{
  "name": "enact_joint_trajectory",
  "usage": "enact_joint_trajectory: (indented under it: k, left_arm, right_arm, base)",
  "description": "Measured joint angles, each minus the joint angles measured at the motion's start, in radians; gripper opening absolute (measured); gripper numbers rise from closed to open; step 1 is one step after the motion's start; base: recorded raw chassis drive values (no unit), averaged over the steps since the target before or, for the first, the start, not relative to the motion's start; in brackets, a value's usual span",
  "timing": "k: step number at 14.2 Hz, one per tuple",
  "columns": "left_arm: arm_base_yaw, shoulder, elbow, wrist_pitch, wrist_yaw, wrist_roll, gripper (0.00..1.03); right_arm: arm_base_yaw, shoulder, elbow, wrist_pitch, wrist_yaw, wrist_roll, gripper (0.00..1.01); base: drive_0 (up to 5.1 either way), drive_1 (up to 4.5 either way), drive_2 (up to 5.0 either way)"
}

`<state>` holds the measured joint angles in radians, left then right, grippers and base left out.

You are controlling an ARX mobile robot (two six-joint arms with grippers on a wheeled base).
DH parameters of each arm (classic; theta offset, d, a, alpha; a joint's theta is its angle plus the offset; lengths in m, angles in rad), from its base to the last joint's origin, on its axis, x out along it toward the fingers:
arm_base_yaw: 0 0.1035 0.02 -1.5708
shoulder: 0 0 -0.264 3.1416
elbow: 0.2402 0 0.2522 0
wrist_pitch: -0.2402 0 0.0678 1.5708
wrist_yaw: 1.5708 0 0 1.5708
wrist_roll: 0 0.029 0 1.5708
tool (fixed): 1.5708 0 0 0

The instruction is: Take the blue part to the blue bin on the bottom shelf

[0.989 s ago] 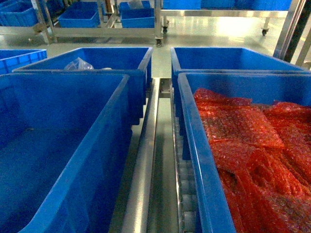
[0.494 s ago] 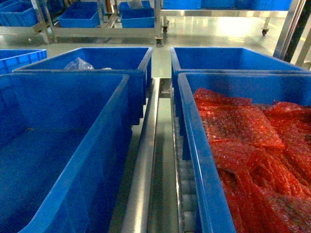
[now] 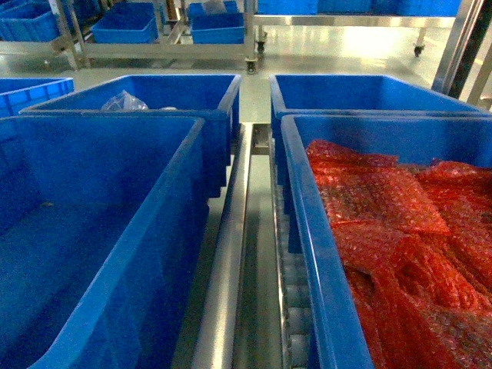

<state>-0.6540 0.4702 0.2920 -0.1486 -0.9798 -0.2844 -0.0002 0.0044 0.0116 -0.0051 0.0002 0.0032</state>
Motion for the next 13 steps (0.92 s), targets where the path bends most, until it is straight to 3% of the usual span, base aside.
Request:
enact_joint_trajectory:
  k: [1,2,4,6,7,9,13]
  left_arm:
    - [0.022,0.102,0.056,-0.088,-0.127,-0.026,0.43]
    - [0.071,0.148,0.058,-0.023,-0.128,-0.019,0.43]
    - [0.122,0.269,0.116,0.236,-0.053,0.066,0.43]
    - [0.165,0.465,0.194,0.422,0.083,0.129,0.43]
    - [0.182,0.558,0.214,0.431,0.148,0.127,0.43]
    - [0.188,0.691,0.252,0.407,0.257,0.083,0.43]
    - [0.181,0.684,0.272,0.411,0.237,0.066,0.95]
  right_arm:
    - [0.000,0.000,0.000,0.001,-0.001,0.000,0.98]
    - [0.000,0.000,0.000,-0.001,0.000,0.000,0.98]
    - [0.000,0.000,0.000,0.000,0.000,0.000,0.98]
    - [0.000,0.000,0.000,0.001,0.000,0.000,0.98]
    - [0.000,0.000,0.000,0.001,0.000,0.000,0.98]
    - [0.000,0.000,0.000,0.001,0.000,0.000,0.98]
    - [0.000,0.000,0.000,0.001,0.000,0.000,0.98]
  base:
    - [0.0,0.00,0.0]
    - [0.0,0.00,0.0]
    - [0.0,0.00,0.0]
    - [0.0,0.00,0.0]
    - [0.0,0.00,0.0]
    - [0.0,0.00,0.0]
    - [0.0,0.00,0.0]
